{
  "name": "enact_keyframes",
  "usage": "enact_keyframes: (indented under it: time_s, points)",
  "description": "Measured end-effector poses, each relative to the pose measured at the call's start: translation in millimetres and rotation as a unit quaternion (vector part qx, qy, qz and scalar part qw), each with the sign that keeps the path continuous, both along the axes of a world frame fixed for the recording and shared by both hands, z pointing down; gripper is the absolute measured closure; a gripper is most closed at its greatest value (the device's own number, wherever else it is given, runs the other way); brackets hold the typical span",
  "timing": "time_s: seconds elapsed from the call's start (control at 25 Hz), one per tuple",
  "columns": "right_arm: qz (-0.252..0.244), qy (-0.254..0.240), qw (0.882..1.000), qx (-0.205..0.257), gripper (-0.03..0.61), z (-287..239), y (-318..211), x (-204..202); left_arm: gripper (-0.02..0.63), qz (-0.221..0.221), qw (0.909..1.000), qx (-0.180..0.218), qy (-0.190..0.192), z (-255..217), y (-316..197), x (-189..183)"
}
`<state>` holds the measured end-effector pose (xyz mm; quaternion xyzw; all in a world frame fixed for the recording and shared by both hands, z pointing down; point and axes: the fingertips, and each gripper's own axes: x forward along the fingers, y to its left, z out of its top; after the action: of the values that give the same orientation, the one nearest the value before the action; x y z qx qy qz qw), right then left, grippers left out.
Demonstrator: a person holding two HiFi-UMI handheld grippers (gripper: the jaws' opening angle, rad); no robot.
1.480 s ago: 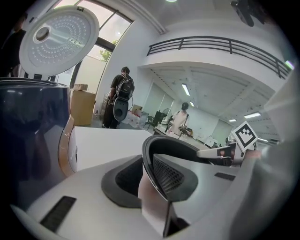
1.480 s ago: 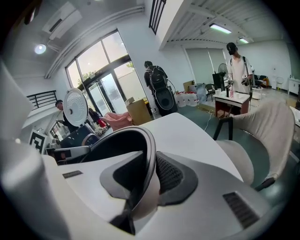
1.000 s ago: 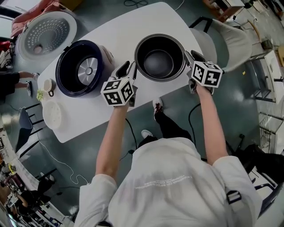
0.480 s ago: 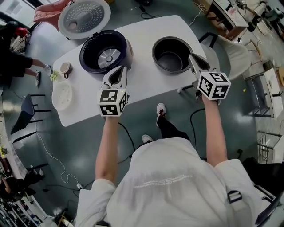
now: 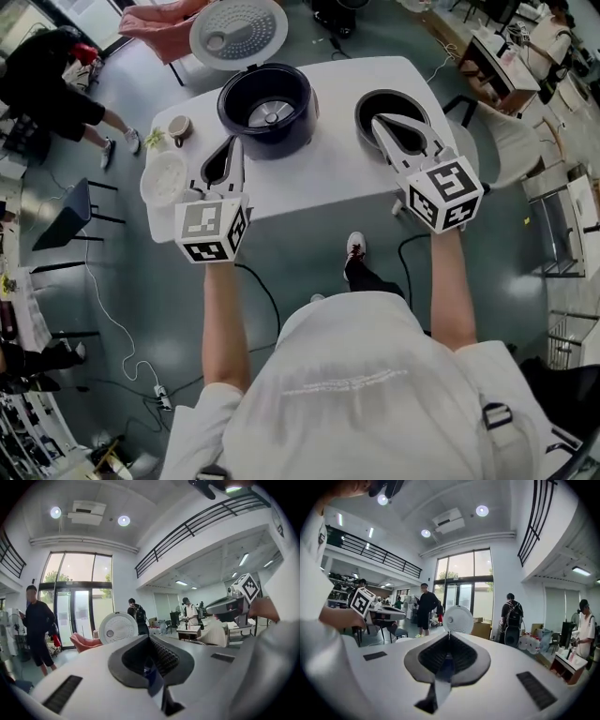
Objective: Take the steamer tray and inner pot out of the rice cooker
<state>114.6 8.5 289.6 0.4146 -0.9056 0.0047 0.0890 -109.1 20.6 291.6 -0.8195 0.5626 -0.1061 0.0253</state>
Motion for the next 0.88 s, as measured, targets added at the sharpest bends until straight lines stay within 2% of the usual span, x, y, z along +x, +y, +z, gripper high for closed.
enact_keyframes:
  time_s: [0.16, 0.44, 0.88]
  points:
    - [-0.022, -0.023, 0.999, 0.013, 0.549, -20.5, 14.8, -21.9, 0.598, -0.008, 0.9998, 0.02, -0.001, -23.4, 26.5, -11.7]
    - [-0.037, -0.001, 0.999, 0.036, 0.552, -31.5, 24.3, -44.6, 0.599, -0.027, 0.9988, 0.04, -0.006, -40.3, 52.2, -31.4]
    - [-0.034, 0.013, 0.998, 0.043, 0.552, -36.9, 25.3, -43.7, 0.598, -0.027, 0.9982, 0.052, -0.009, -47.5, 59.3, -28.1]
